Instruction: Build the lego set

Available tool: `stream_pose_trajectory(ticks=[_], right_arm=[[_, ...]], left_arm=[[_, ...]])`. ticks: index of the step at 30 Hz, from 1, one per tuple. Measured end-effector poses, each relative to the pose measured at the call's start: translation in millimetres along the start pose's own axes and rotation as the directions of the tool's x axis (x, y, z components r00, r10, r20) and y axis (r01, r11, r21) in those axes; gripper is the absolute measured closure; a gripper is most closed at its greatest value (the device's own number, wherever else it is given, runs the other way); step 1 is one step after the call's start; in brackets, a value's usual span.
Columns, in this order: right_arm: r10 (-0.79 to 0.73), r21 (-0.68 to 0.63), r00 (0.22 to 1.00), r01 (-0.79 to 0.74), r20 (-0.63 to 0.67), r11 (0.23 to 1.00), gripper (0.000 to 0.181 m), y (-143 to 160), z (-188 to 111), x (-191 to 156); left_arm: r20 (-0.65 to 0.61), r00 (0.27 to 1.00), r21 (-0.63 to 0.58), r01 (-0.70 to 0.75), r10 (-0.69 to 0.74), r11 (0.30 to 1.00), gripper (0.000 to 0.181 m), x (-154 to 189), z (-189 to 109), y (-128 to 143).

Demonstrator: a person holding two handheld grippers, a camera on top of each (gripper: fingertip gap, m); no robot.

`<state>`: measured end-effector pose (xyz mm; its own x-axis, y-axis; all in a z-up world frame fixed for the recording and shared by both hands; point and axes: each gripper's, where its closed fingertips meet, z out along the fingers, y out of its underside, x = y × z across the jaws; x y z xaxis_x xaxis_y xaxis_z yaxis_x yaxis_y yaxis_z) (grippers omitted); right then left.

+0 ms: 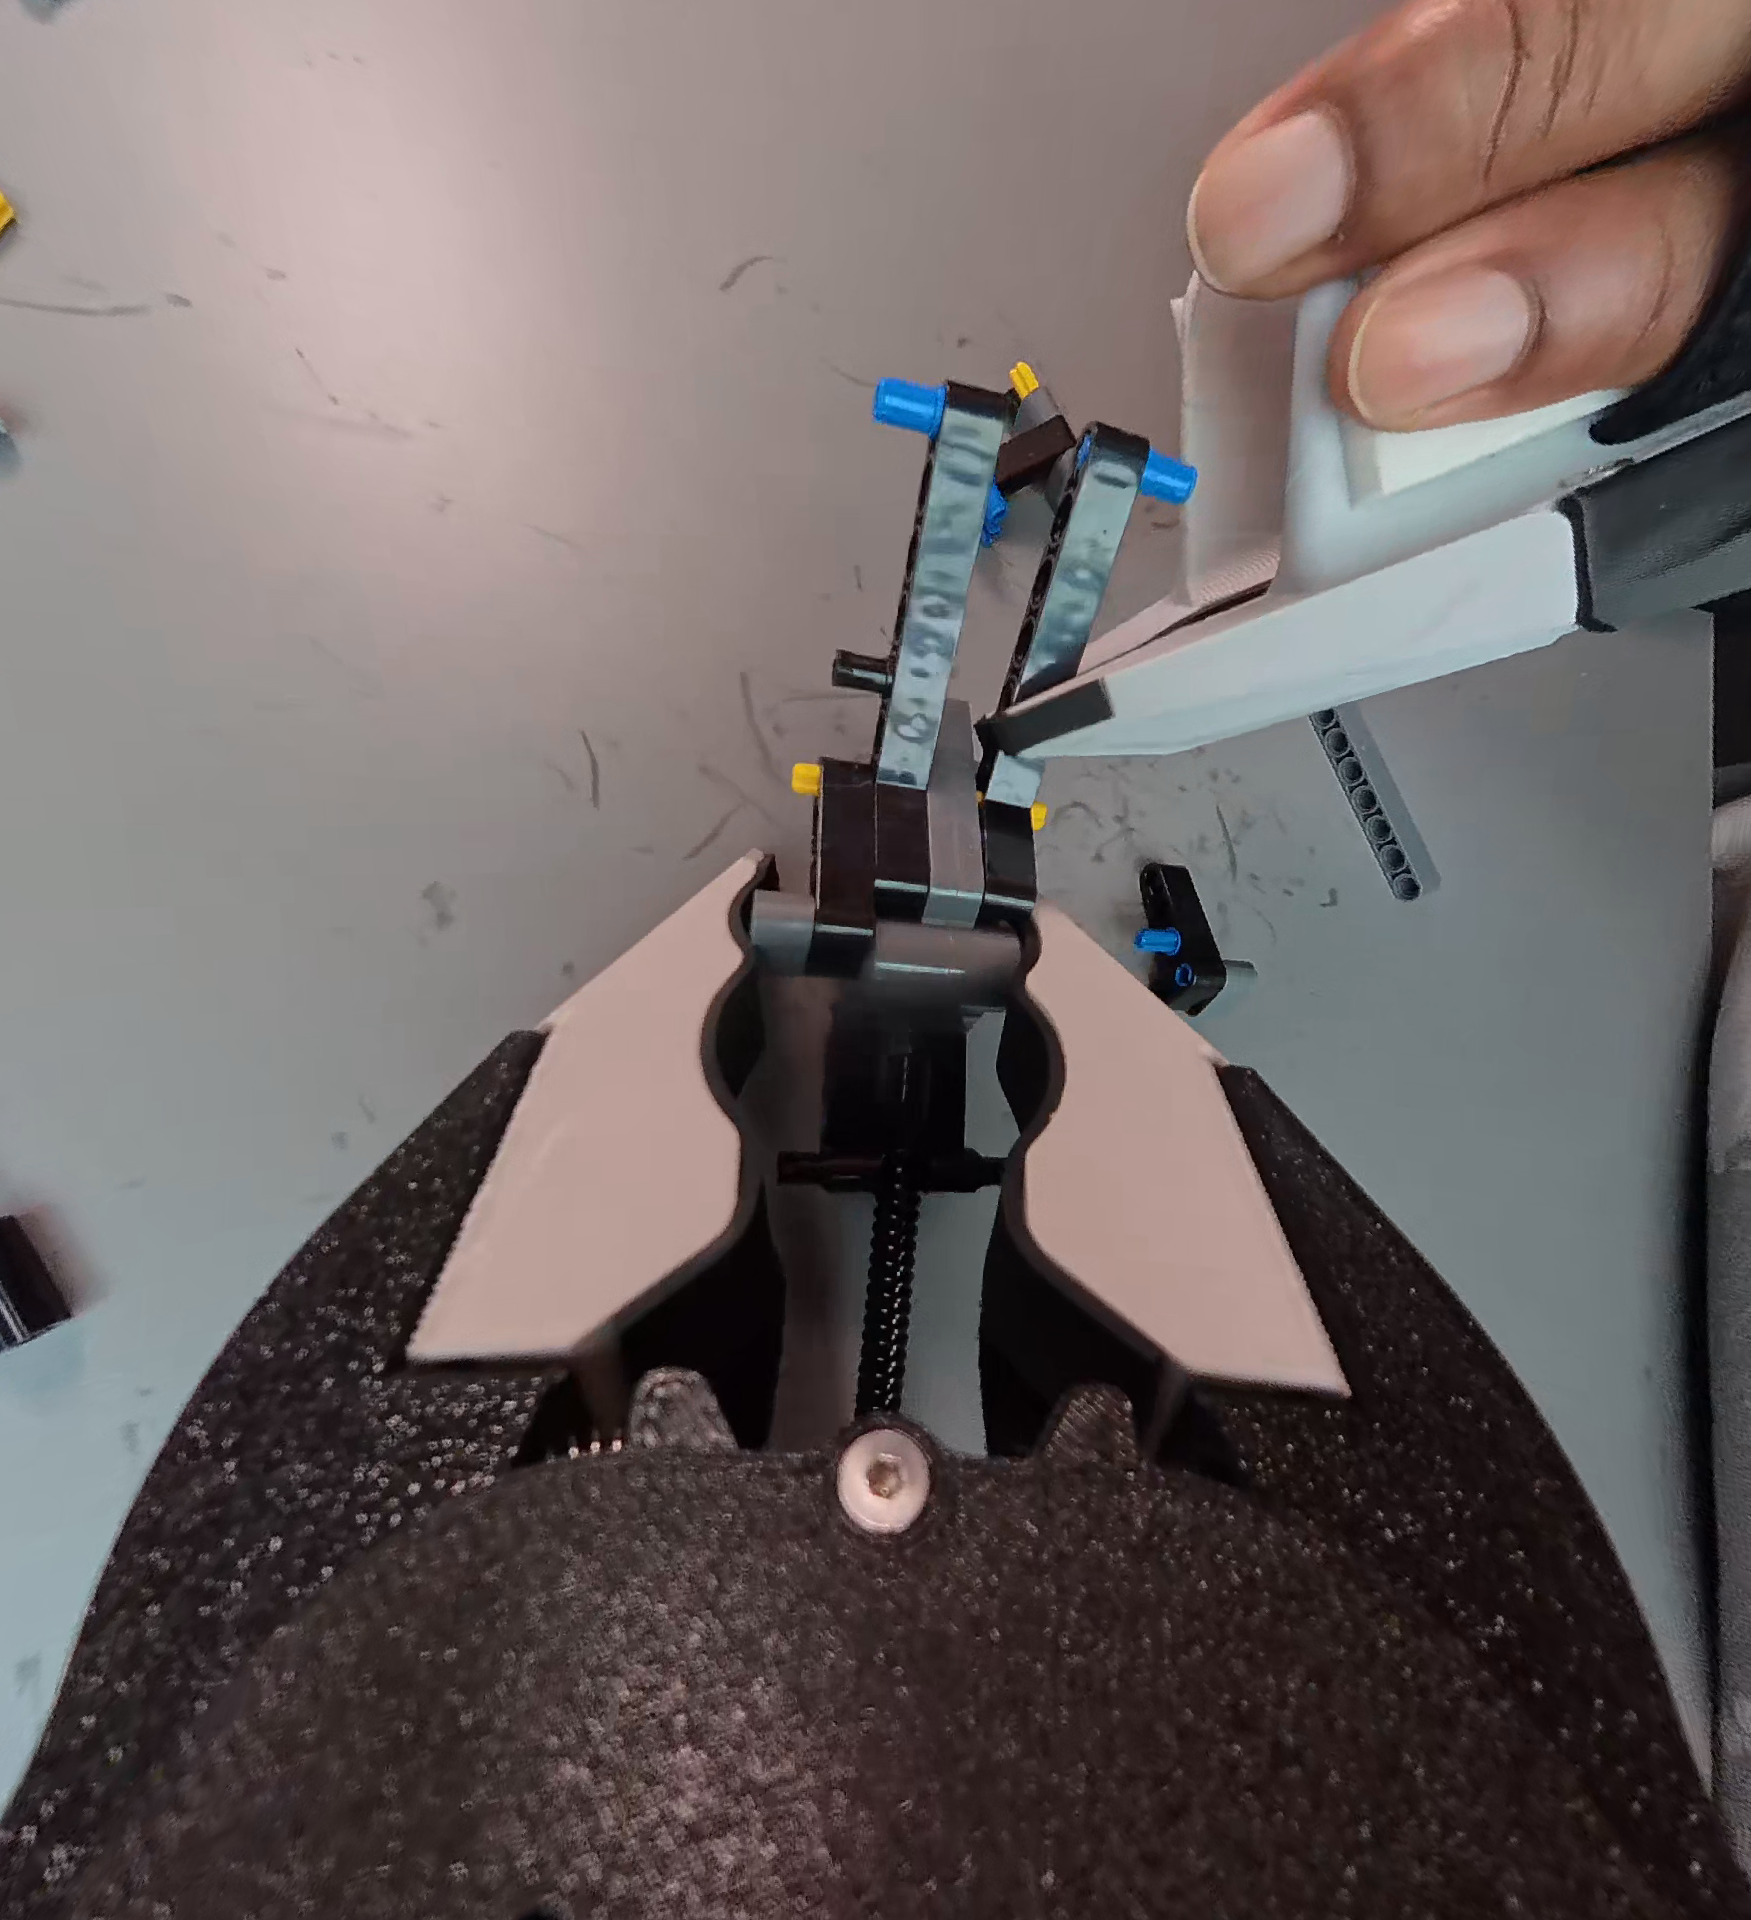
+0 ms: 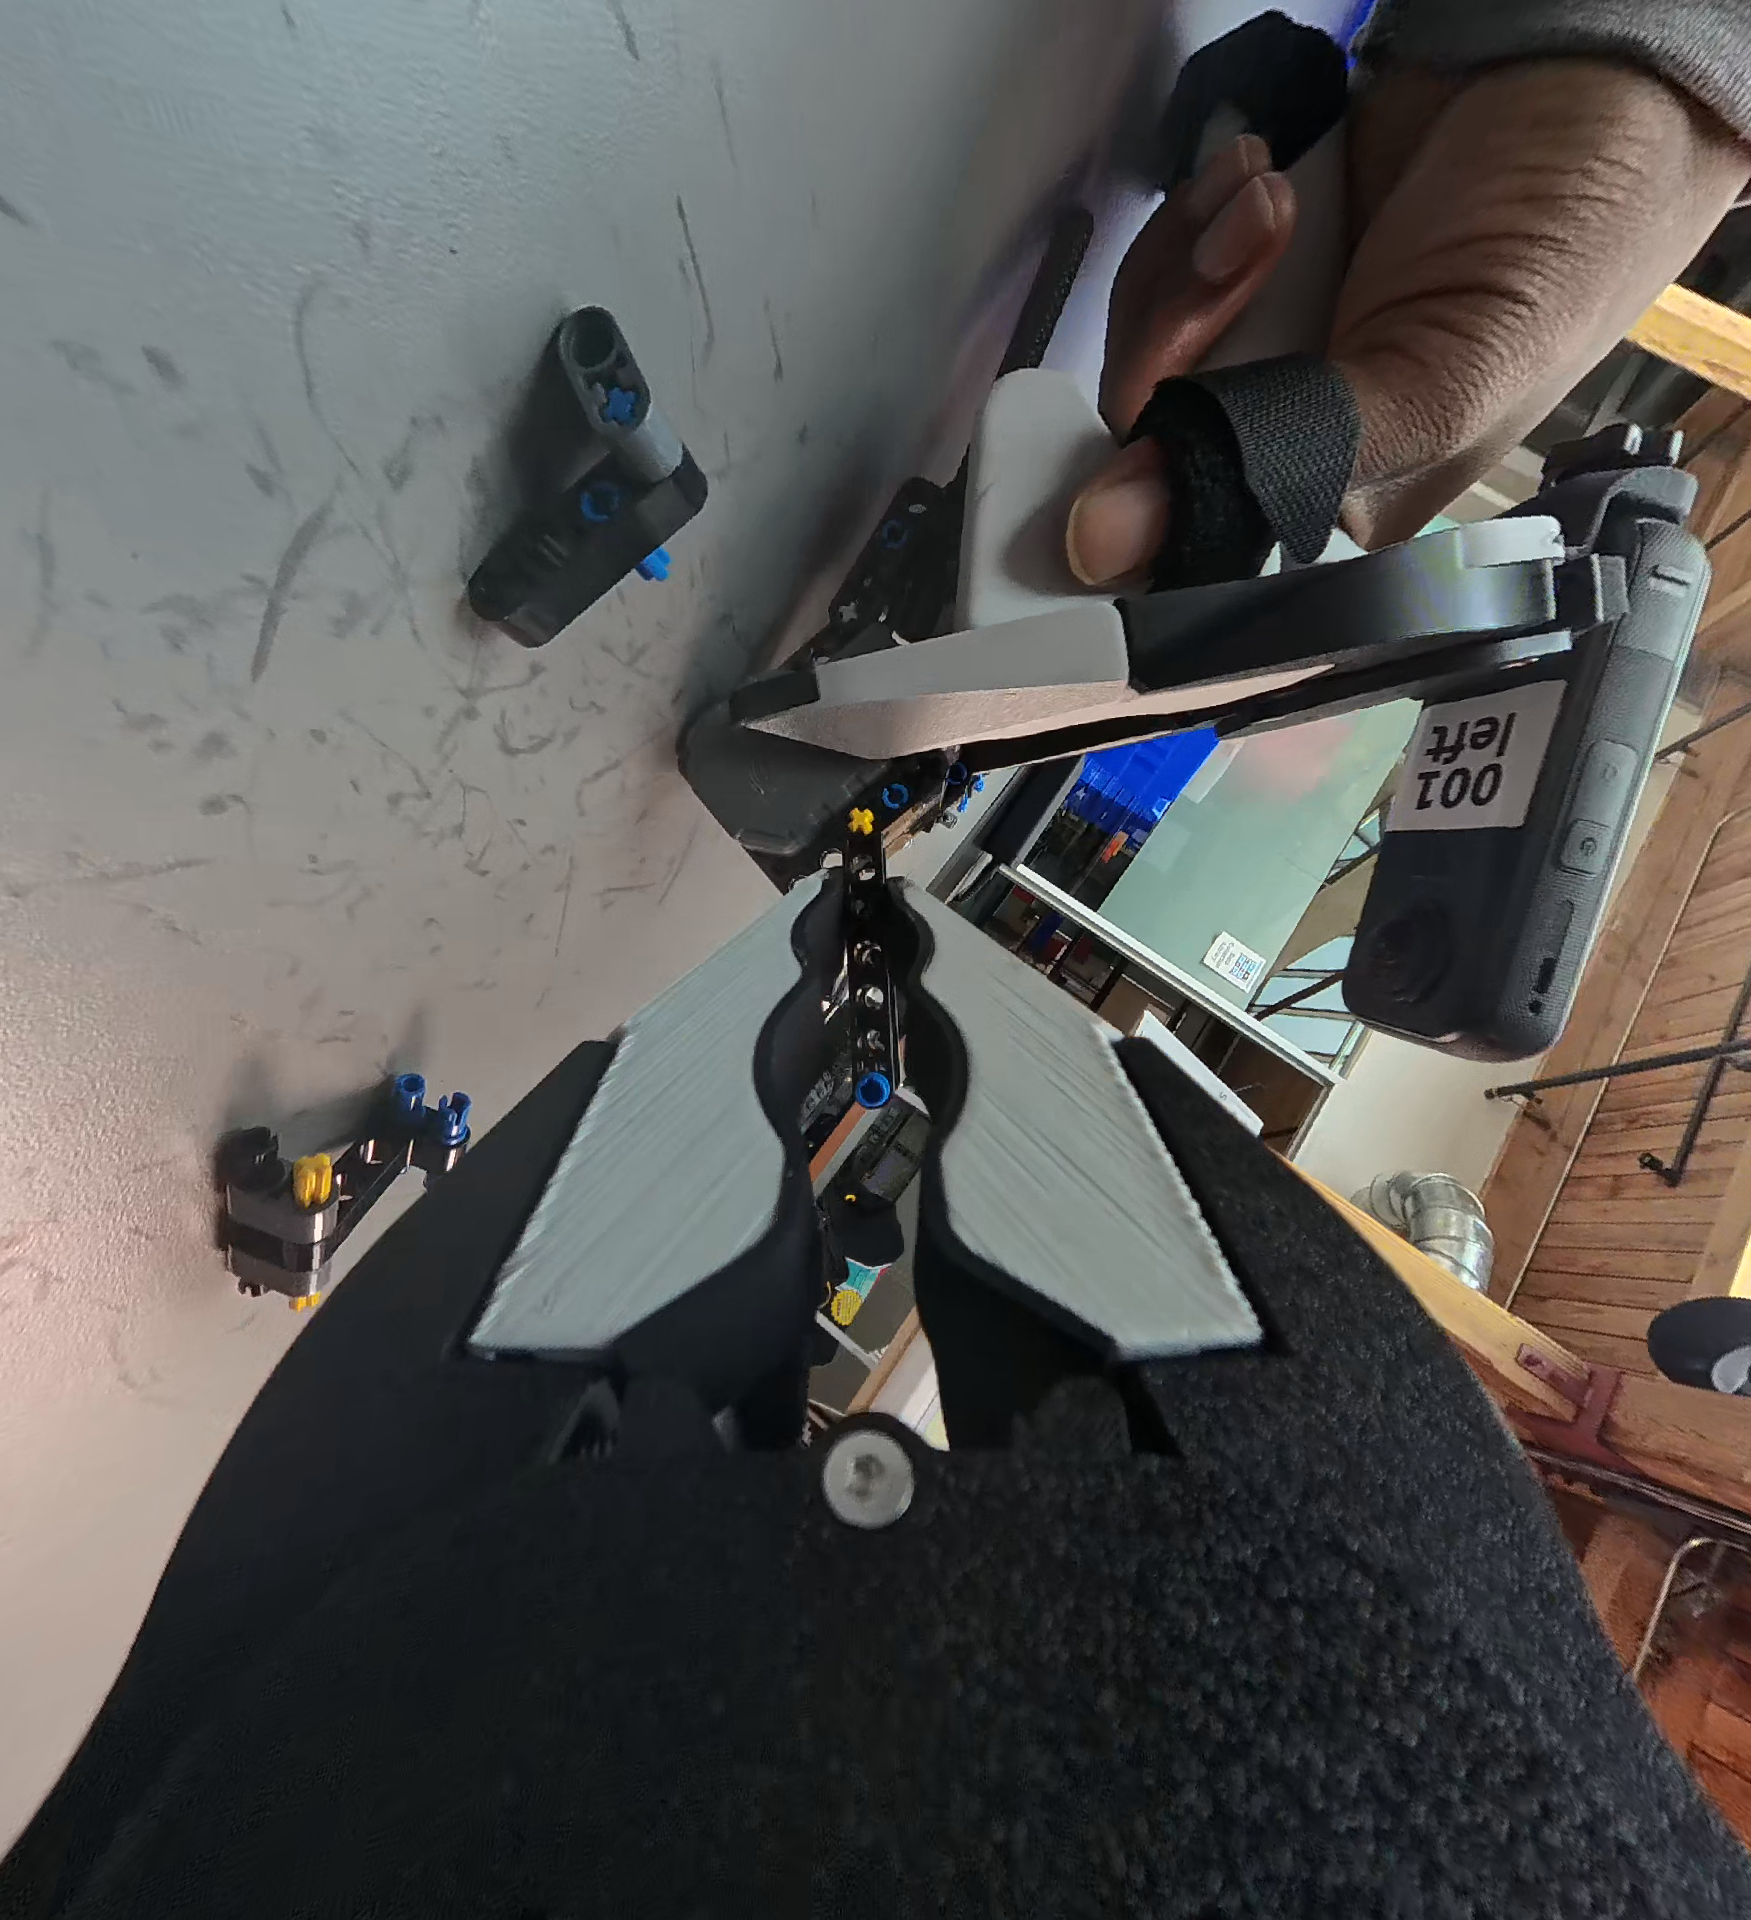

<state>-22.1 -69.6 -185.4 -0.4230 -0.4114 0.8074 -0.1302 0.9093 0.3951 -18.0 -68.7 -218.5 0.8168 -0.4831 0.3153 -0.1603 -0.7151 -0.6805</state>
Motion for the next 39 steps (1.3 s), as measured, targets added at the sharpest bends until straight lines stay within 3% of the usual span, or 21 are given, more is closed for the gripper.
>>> stream_pose_trajectory(ticks=[1,8,11,13,14,15,17,19,21,23,28,35,39], right_arm=[[-0.012,0.004,1.0,0.012,0.0,1.0,0.177,-1,0,0],[-0.042,0.04,0.999,0.041,0.017,0.998,0.176,2,-3,1],[0.169,-0.008,0.985,-0.169,-0.027,0.986,0.168,8,-6,12],[0.413,0.011,0.904,-0.414,-0.115,0.91,0.16,11,-22,32],[0.585,0.044,0.798,-0.585,-0.145,0.81,0.159,12,-31,41],[0.764,0.109,0.627,-0.758,-0.151,0.643,0.159,12,-38,49],[0.981,0.23,0.168,-0.955,-0.095,0.185,0.157,19,-45,57],[0.977,0.311,-0.211,-0.931,-0.027,-0.192,0.146,36,-43,57],[0.919,0.345,-0.394,-0.859,0.025,-0.378,0.141,53,-42,56],[0.901,0.358,-0.429,-0.834,0.056,-0.42,0.151,63,-43,60],[0.941,0.435,-0.333,-0.84,0.059,-0.325,0.162,62,-48,84],[0.878,0.409,-0.436,-0.777,0.2,-0.479,0.174,60,-42,86],[0.859,0.37,-0.423,-0.778,0.289,-0.508,0.174,59,-41,80]], left_arm=[[0.003,1.0,0.001,-0.008,0.008,1.0,0.14,0,0,0],[0.033,0.999,0.019,-0.041,0.04,0.999,0.139,-2,2,-2],[0.114,0.993,0.072,-0.048,0.04,0.996,0.139,-12,-5,-10],[0.181,0.983,0.151,-0.057,0.03,0.987,0.139,-21,-18,-21],[0.217,0.976,0.191,-0.074,0.031,0.979,0.139,-24,-25,-28],[0.267,0.963,0.224,-0.105,0.042,0.969,0.139,-27,-32,-35],[0.367,0.928,0.283,-0.18,0.067,0.942,0.139,-29,-43,-52],[0.438,0.894,0.332,-0.254,0.09,0.908,0.139,-23,-50,-69],[0.506,0.853,0.344,-0.335,0.128,0.877,0.139,-13,-54,-82],[0.551,0.814,0.336,-0.417,0.183,0.844,0.138,0,-57,-92],[0.657,0.723,0.279,-0.496,0.213,0.822,0.138,3,-67,-100],[0.714,0.658,0.225,-0.539,0.238,0.812,0.139,-4,-74,-96],[0.712,0.654,0.209,-0.544,0.255,0.812,0.139,-7,-72,-94]])
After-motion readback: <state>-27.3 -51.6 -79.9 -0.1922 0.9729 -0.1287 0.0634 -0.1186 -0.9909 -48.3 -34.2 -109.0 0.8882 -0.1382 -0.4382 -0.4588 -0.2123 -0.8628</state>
